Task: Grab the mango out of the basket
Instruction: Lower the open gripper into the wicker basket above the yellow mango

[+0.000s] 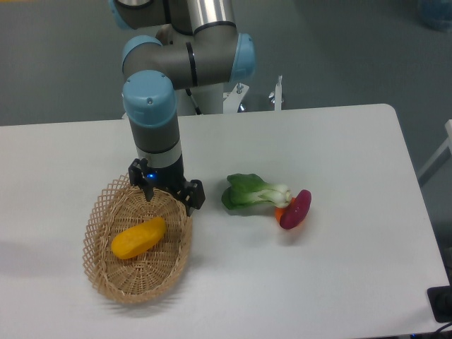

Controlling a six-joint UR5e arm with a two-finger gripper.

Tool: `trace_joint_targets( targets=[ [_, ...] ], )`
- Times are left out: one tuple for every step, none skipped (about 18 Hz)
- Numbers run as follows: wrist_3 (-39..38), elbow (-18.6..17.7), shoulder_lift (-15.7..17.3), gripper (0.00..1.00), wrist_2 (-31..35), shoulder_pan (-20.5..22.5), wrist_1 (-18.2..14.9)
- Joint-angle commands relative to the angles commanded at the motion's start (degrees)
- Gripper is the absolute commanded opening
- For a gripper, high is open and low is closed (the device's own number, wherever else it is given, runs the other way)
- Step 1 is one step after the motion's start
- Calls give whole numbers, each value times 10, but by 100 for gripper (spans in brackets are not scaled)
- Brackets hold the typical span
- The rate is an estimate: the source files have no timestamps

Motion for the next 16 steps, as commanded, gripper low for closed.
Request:
trace_joint_targets(
  targets=[
    [0, 1, 0, 100, 0, 1, 0],
    [0, 0, 0, 100, 0, 0, 1],
    [0, 0, 0, 100, 0, 1, 1],
    [-1, 0, 0, 100, -2, 1, 0],
    [-3, -1, 1, 100, -8, 2, 1],
    [-5, -2, 1, 100, -14, 4, 2],
    [-6, -3, 1, 100, -19, 5, 3],
    [-8, -3, 1, 100, -25, 6, 4],
    [-14, -3, 1, 100, -31, 8, 4],
    [-23, -3, 1, 100, -32, 7, 5],
    [-30, -3, 1, 100, -32, 7, 15],
    [-37, -4, 0, 100, -33, 6, 25],
    [-44, -6, -2, 100, -36, 5, 36],
    [-52, -9, -4, 100, -37, 4, 47],
    [-55, -12, -5, 100, -37, 4, 60],
    [-55, -17, -6, 100, -37, 4, 71]
  ],
)
